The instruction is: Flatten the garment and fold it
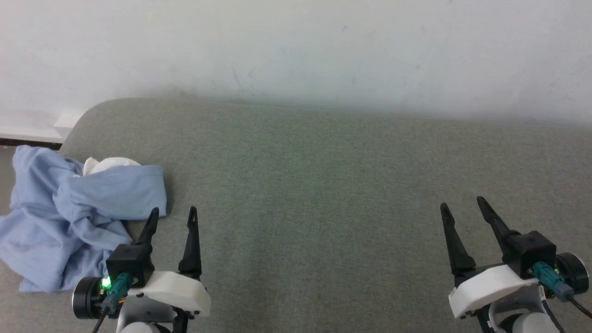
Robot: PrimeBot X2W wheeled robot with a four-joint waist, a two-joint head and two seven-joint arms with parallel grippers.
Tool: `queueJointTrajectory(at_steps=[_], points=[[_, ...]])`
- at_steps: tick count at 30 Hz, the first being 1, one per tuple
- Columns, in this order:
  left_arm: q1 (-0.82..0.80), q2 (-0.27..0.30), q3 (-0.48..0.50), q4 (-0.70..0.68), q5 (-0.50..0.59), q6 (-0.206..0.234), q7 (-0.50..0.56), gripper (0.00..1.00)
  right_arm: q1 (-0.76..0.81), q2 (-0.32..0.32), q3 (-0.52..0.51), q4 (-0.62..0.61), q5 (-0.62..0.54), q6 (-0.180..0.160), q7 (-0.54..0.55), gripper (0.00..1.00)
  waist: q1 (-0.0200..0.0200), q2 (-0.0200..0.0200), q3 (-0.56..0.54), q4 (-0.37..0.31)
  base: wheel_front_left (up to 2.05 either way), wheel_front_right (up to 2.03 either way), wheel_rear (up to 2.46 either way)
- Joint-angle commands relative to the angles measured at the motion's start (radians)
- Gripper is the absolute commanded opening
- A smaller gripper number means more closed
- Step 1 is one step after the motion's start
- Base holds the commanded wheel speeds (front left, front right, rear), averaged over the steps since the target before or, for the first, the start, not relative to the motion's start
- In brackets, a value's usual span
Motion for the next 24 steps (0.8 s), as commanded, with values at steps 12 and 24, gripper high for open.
queueJointTrajectory(at_steps=[12, 24], points=[[-0.018, -0.001, 0.014, 0.017, -0.037, -0.006, -0.034, 1.0, -0.031, -0.001, 0.025, 0.006, -0.01, 0.003, -0.031, 1.0, 0.0, 0.0, 0.02, 0.114, 0.0, 0.0, 0.0], [-0.015, -0.001, 0.025, 0.024, -0.073, 0.005, -0.059, 1.0, -0.044, -0.001, 0.068, 0.005, 0.0, 0.004, -0.049, 1.0, 0.0, 0.0, 0.034, 0.198, 0.0, 0.0, 0.0]])
